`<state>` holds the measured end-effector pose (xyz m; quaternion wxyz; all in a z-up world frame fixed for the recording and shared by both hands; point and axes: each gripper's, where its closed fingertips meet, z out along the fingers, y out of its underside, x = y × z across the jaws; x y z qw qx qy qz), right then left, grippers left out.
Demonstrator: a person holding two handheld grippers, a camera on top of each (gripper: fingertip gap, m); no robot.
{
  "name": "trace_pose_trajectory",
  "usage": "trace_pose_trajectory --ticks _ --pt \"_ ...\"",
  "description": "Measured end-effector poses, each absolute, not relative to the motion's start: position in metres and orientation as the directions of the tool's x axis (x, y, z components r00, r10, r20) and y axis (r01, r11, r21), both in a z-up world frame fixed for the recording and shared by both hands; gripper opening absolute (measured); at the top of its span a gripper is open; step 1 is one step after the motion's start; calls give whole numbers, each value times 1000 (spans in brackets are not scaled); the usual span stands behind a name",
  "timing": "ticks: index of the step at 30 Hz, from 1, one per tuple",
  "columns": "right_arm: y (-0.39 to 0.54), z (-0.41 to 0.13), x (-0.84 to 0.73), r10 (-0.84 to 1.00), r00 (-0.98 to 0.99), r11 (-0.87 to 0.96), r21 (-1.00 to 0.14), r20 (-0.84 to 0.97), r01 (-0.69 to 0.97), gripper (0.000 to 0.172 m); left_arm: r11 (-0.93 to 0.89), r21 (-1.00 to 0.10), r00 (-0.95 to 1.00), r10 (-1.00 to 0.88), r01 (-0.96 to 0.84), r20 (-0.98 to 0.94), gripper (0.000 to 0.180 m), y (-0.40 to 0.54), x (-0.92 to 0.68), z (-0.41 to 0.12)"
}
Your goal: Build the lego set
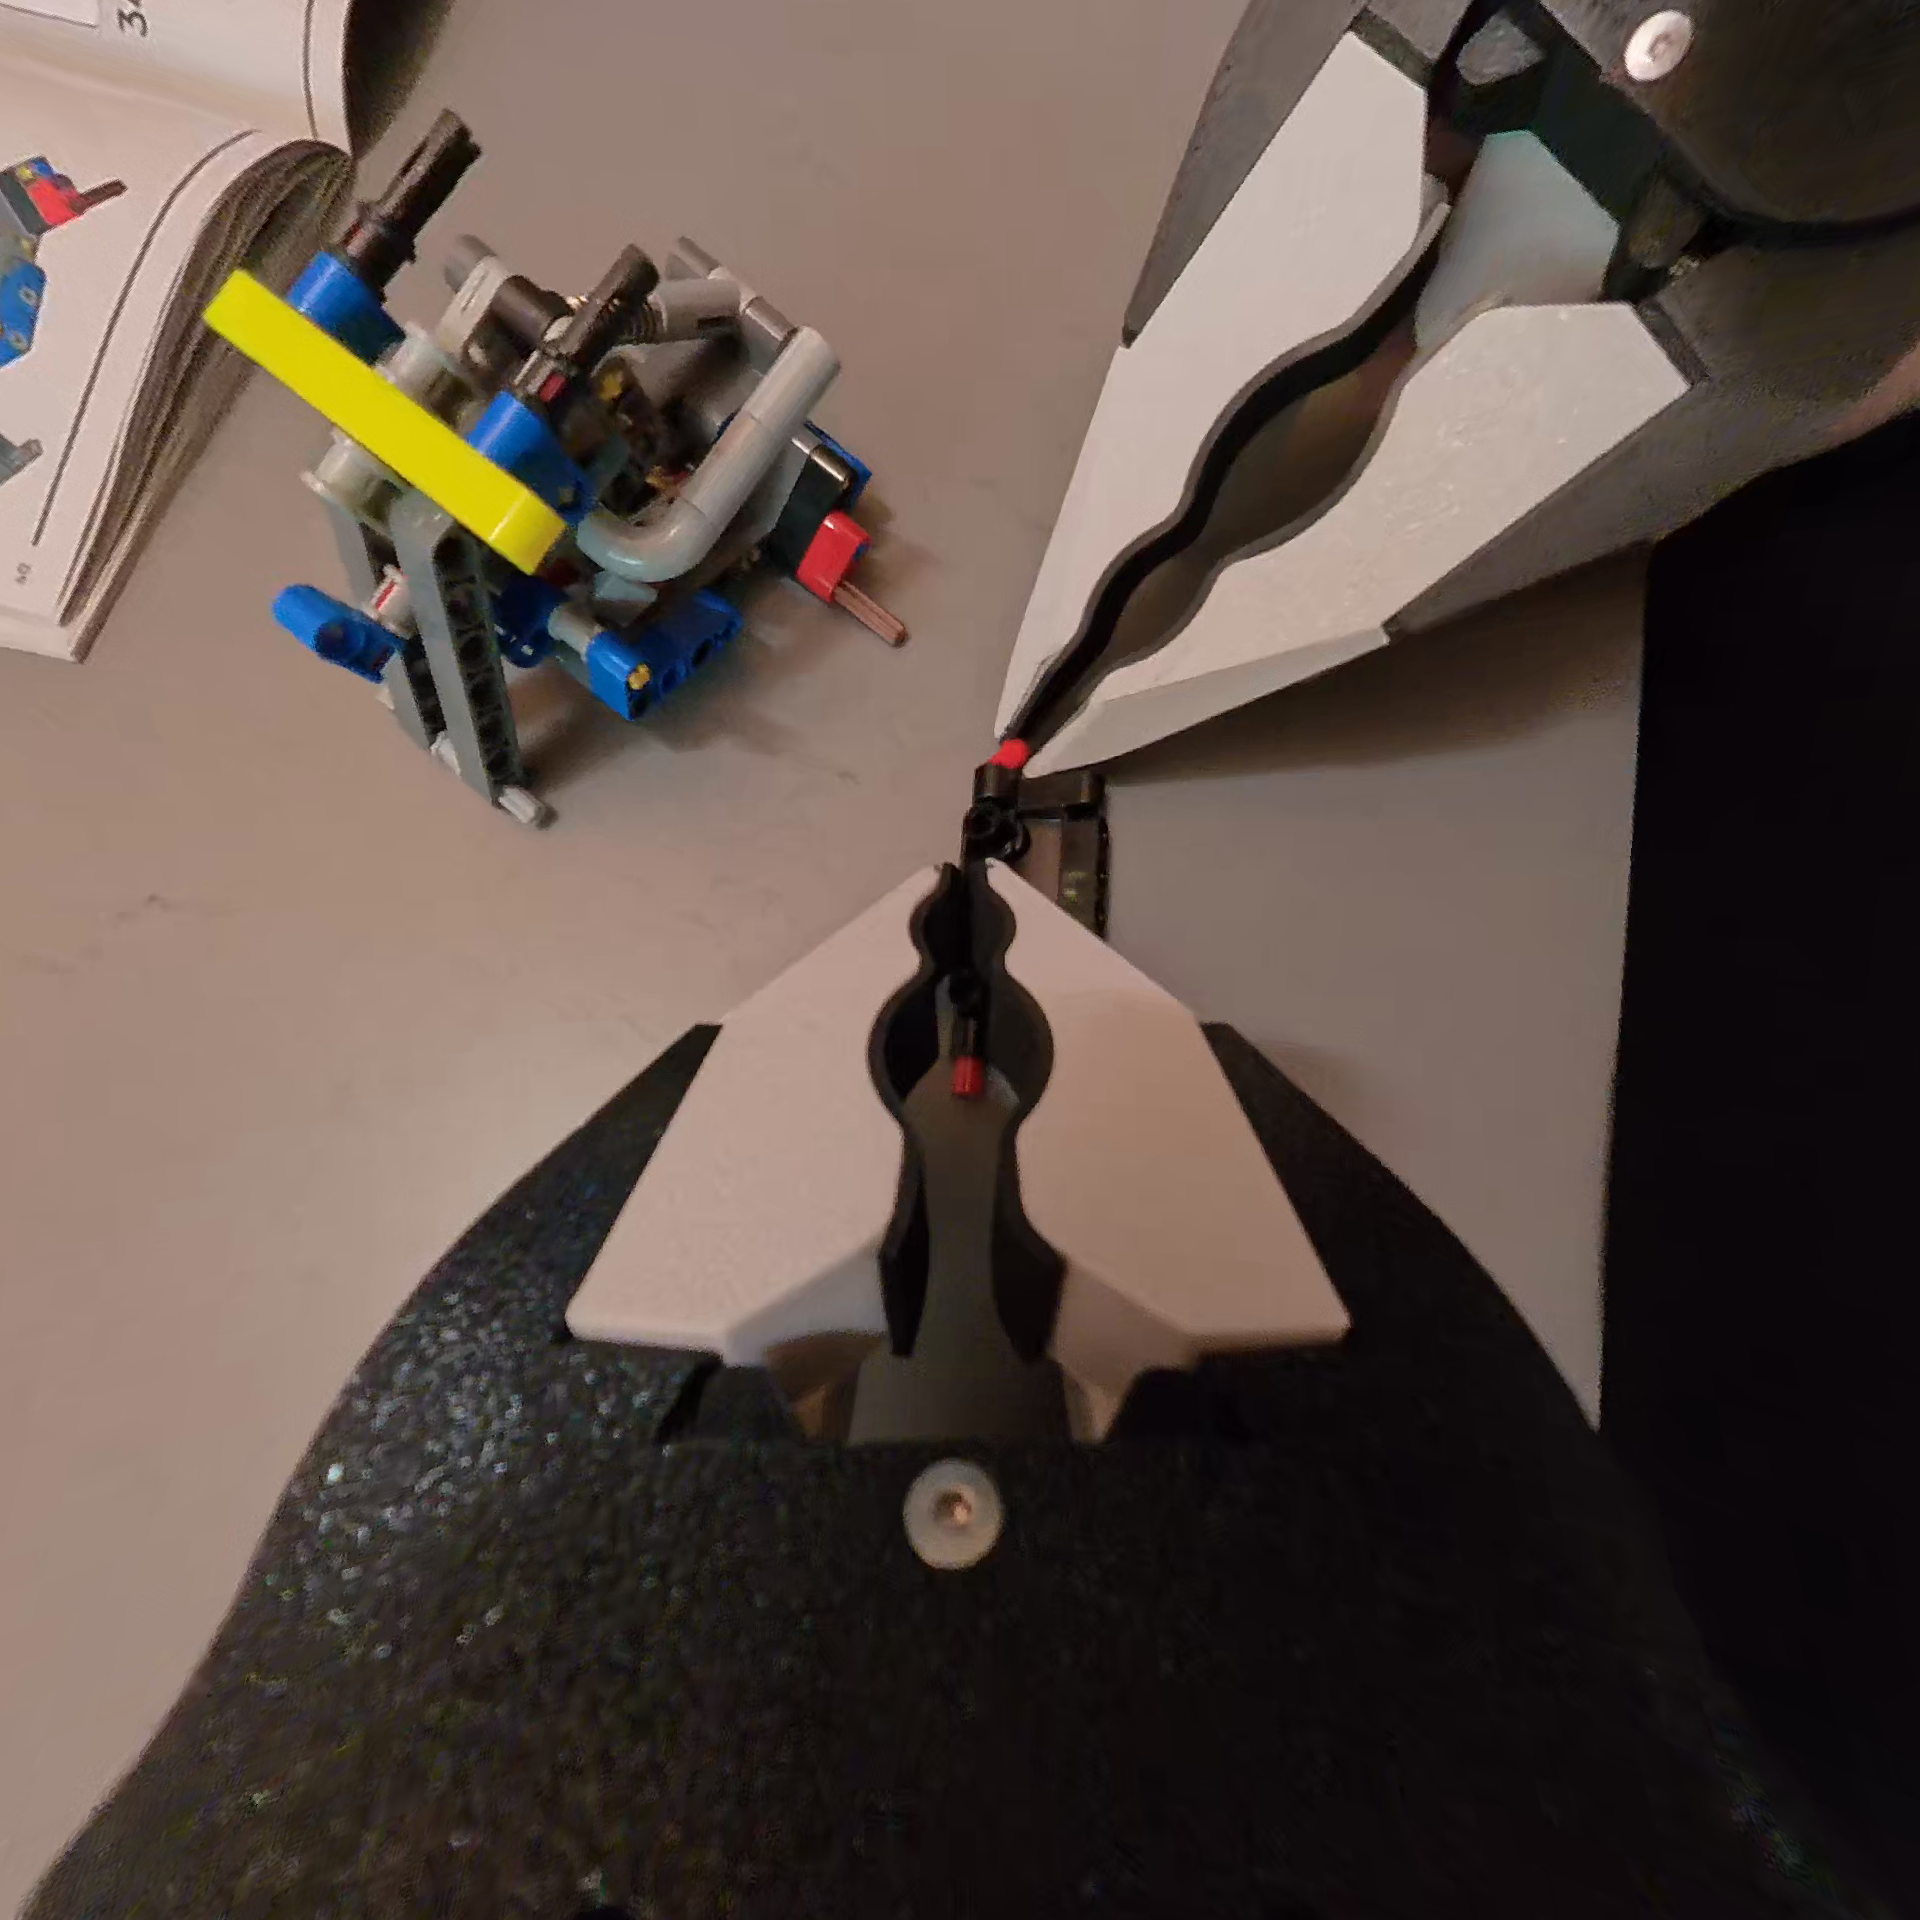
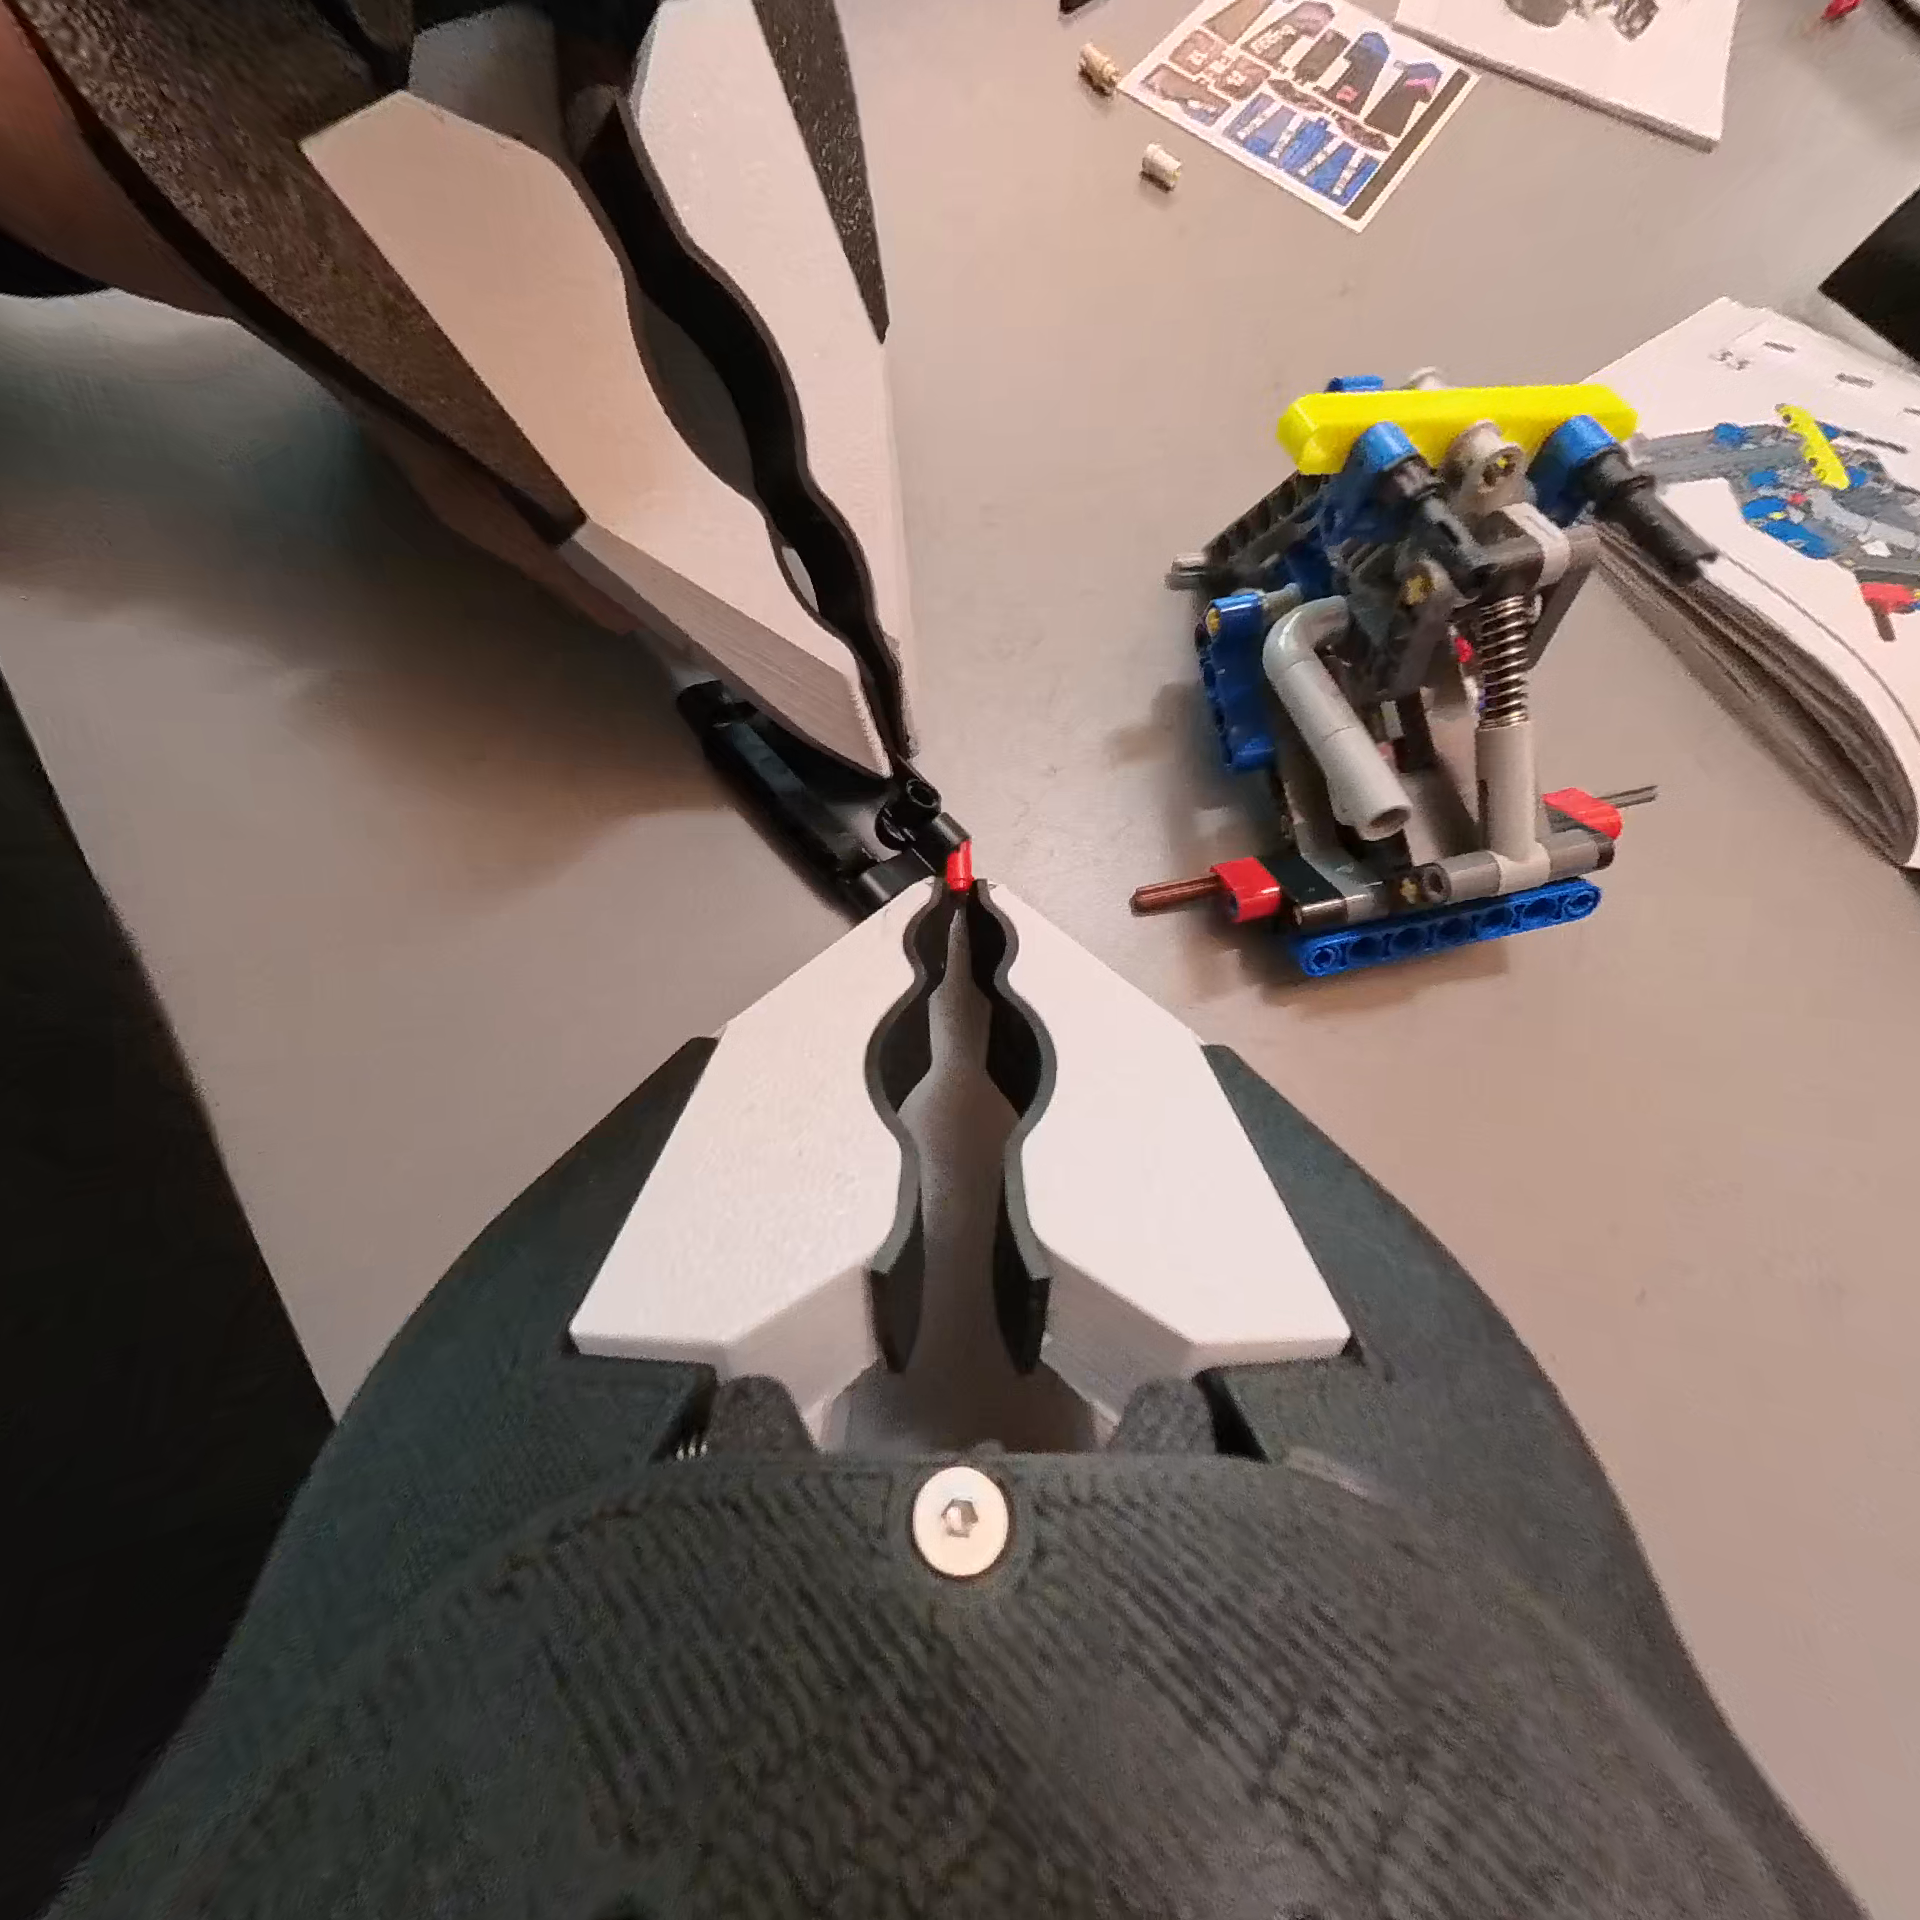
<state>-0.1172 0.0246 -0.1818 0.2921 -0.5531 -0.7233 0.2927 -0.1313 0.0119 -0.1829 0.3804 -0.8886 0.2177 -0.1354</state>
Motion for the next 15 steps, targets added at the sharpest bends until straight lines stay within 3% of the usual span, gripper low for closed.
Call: trace_pose_trajectory --ticks 9,15 --pt "26 -181 -123 840 -504 467 -738 199 487 2 -543 -733 758 -650 -411 57 0 11 -133 -183" --pt "26 -181 -122 758 -628 520 -743 175 421 2 -508 -730 688 -722 -458 71 0 12 -133 -183"
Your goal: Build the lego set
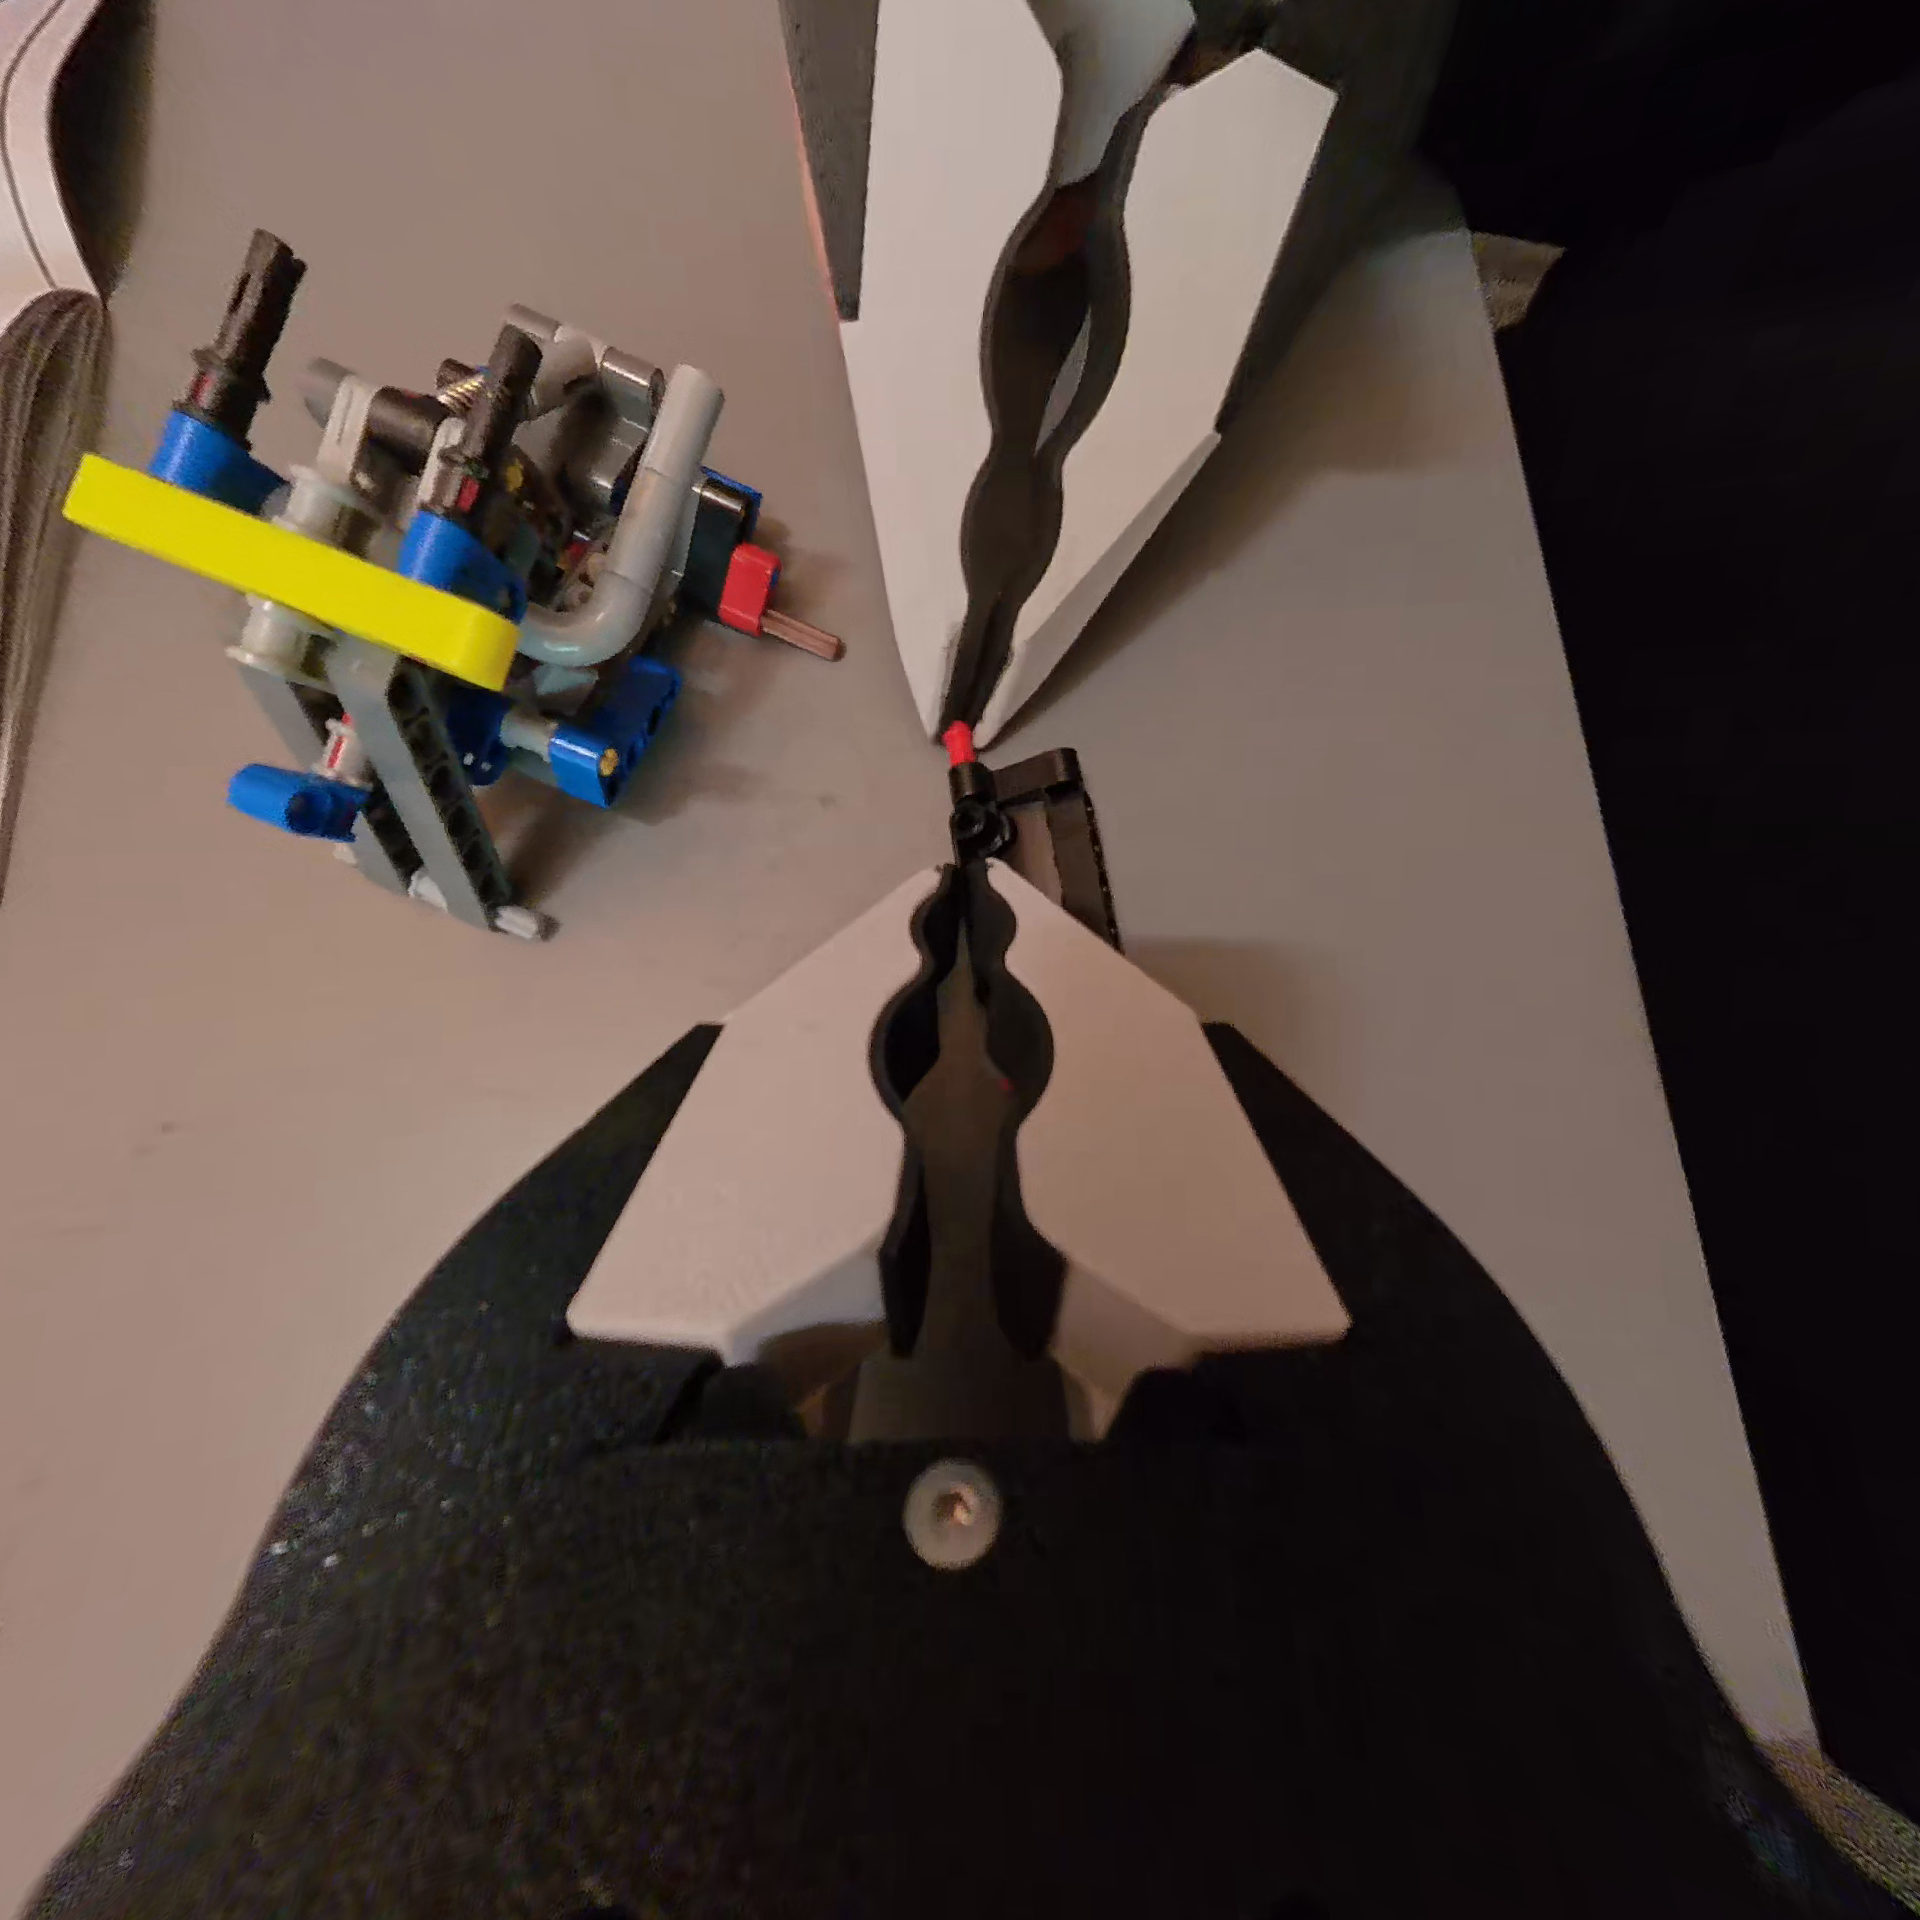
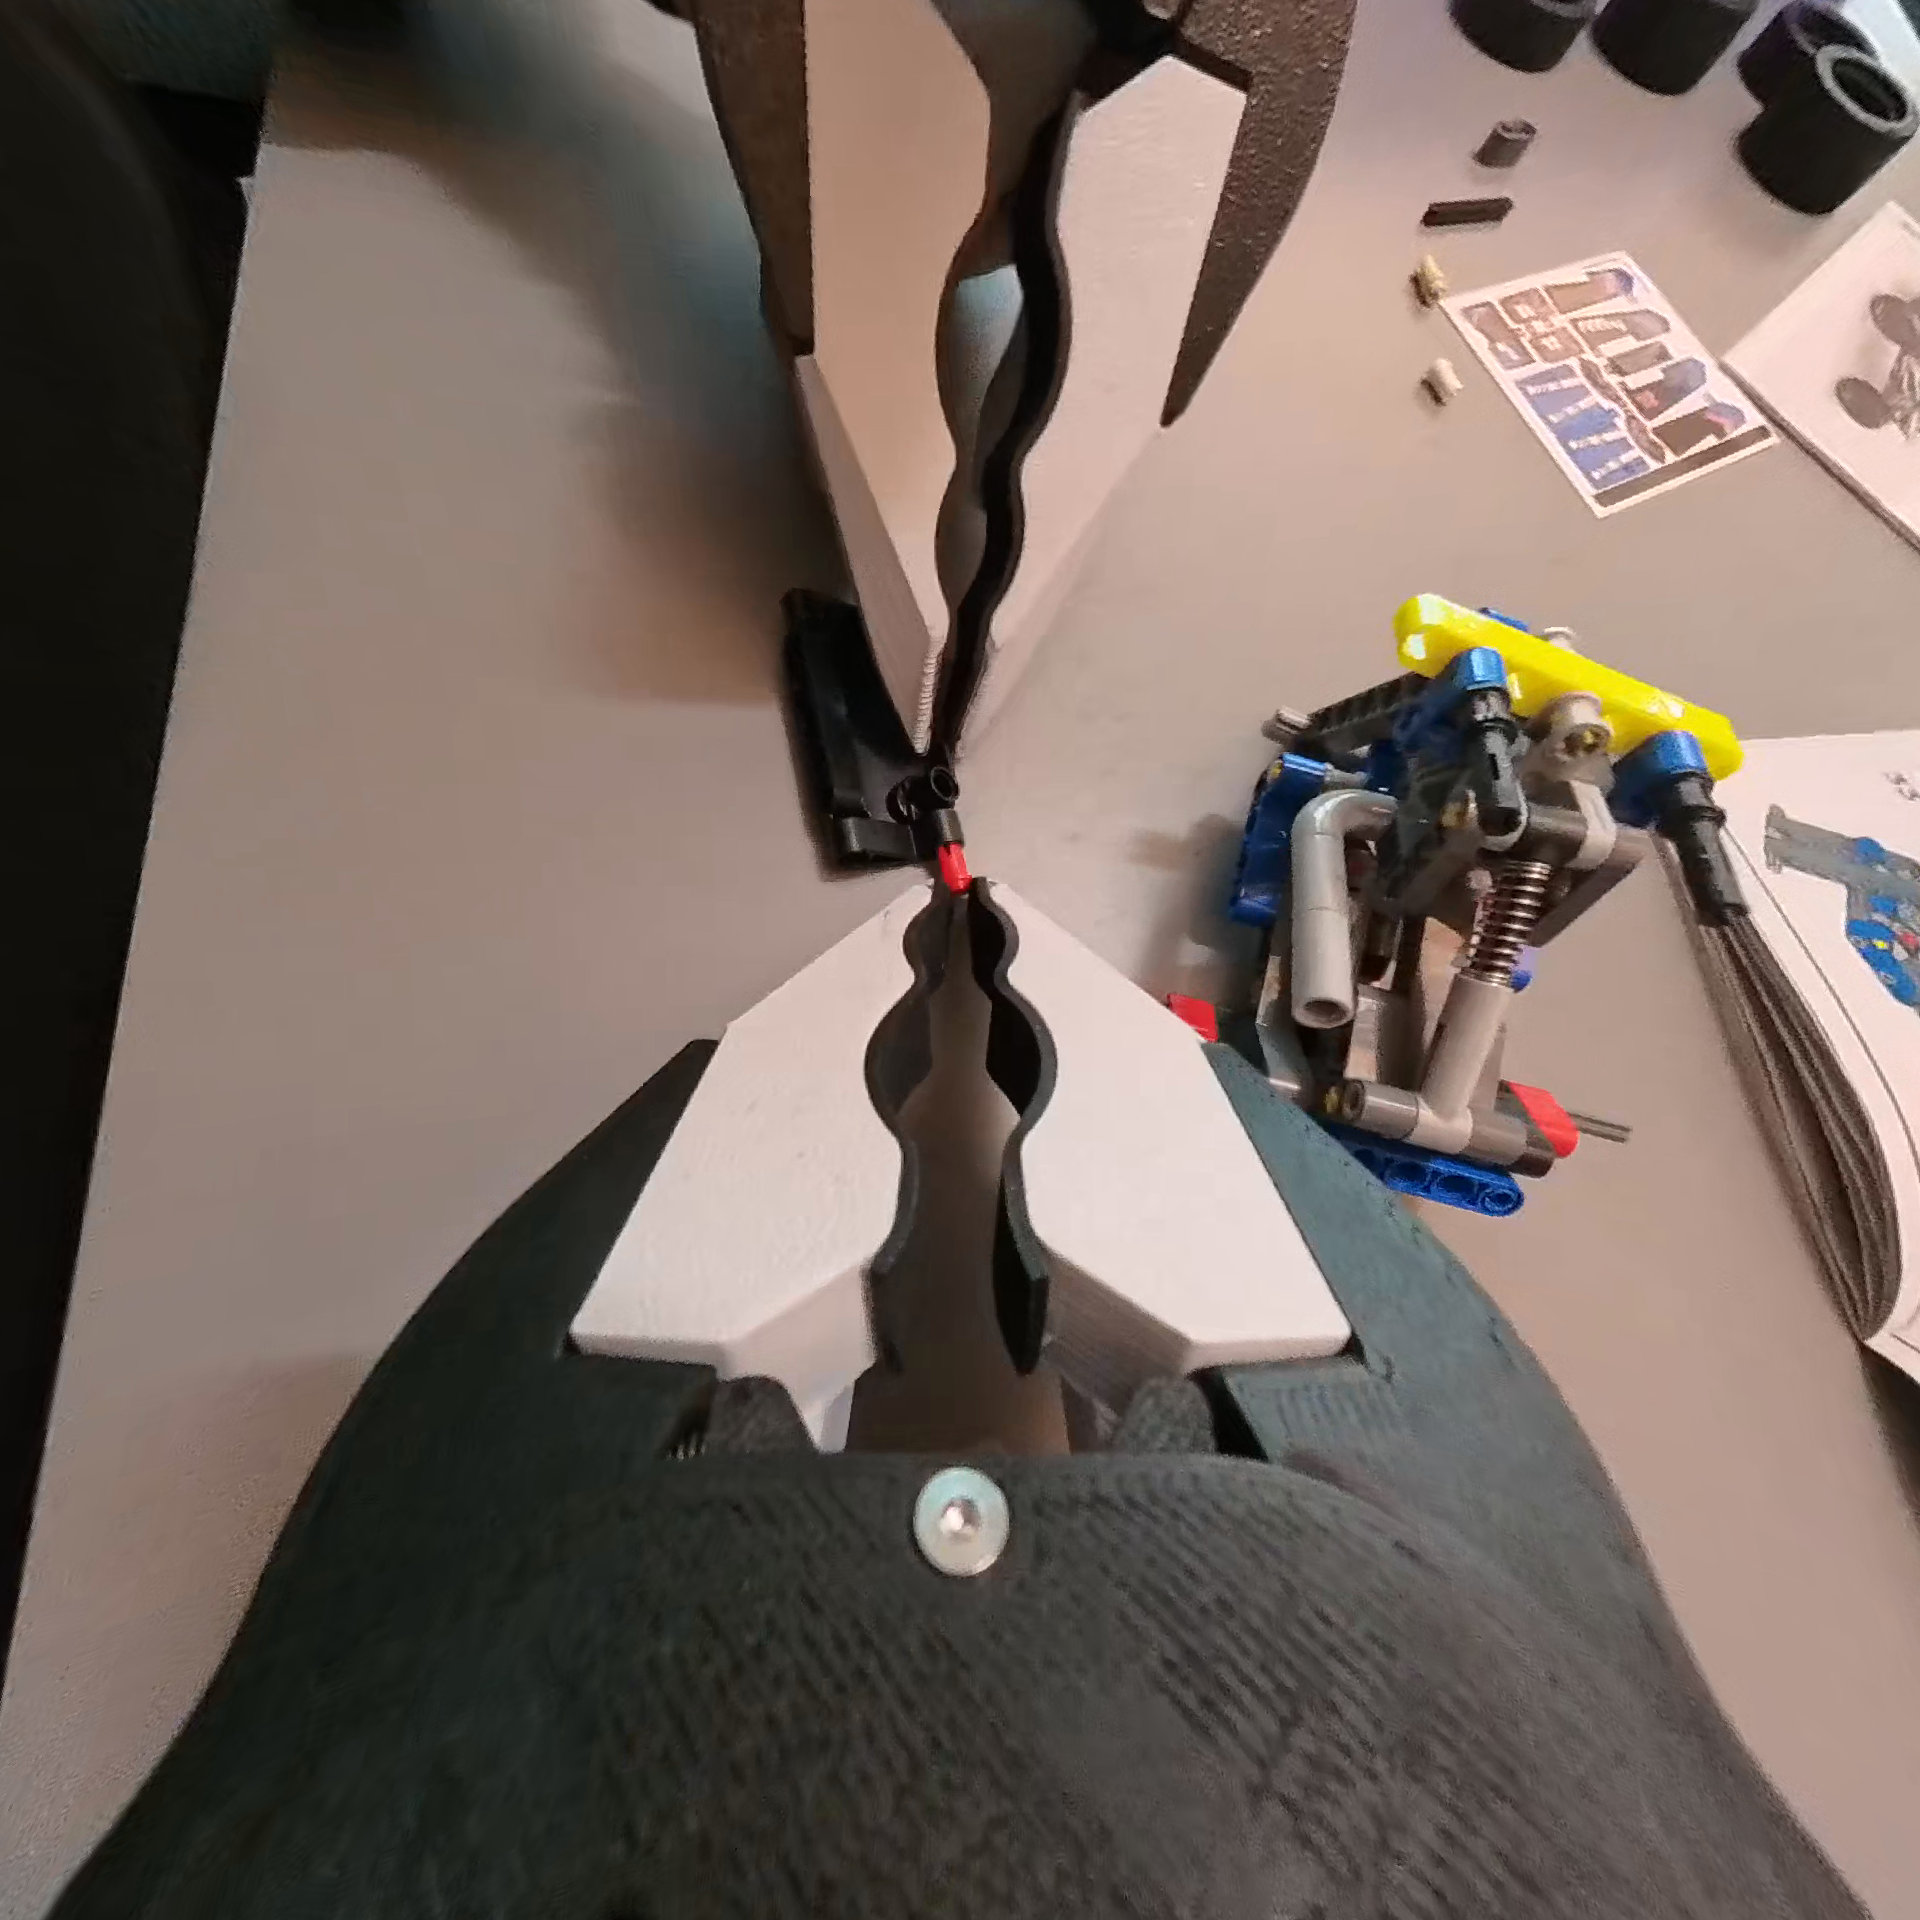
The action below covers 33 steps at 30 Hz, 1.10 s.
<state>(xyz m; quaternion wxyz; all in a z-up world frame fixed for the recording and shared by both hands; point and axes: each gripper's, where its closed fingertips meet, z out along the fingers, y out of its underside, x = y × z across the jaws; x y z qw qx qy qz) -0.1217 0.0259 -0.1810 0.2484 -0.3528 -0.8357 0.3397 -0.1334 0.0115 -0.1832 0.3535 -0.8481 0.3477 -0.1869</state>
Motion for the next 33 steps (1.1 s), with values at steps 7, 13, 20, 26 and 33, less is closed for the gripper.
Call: trace_pose_trajectory --ticks 7,13,20,26,33 --pt "24 -181 -119 734 -627 576 -727 259 373 1 -521 -740 723 -687 -425 68 0 13 -134 -183" --pt "25 -181 -120 752 -621 548 -735 222 400 1 -491 -742 697 -715 -456 45 0 12 -134 -183" --pt "25 -181 -122 702 -665 590 -730 253 345 1 -468 -743 672 -740 -478 34 0 13 -135 -183" --pt "26 -181 -122 613 -729 654 -713 305 251 1 -447 -744 639 -769 -497 35 0 13 -135 -183" --pt "28 -181 -126 588 -744 668 -708 317 227 1 -441 -739 623 -781 -509 38 0 16 -137 -183"
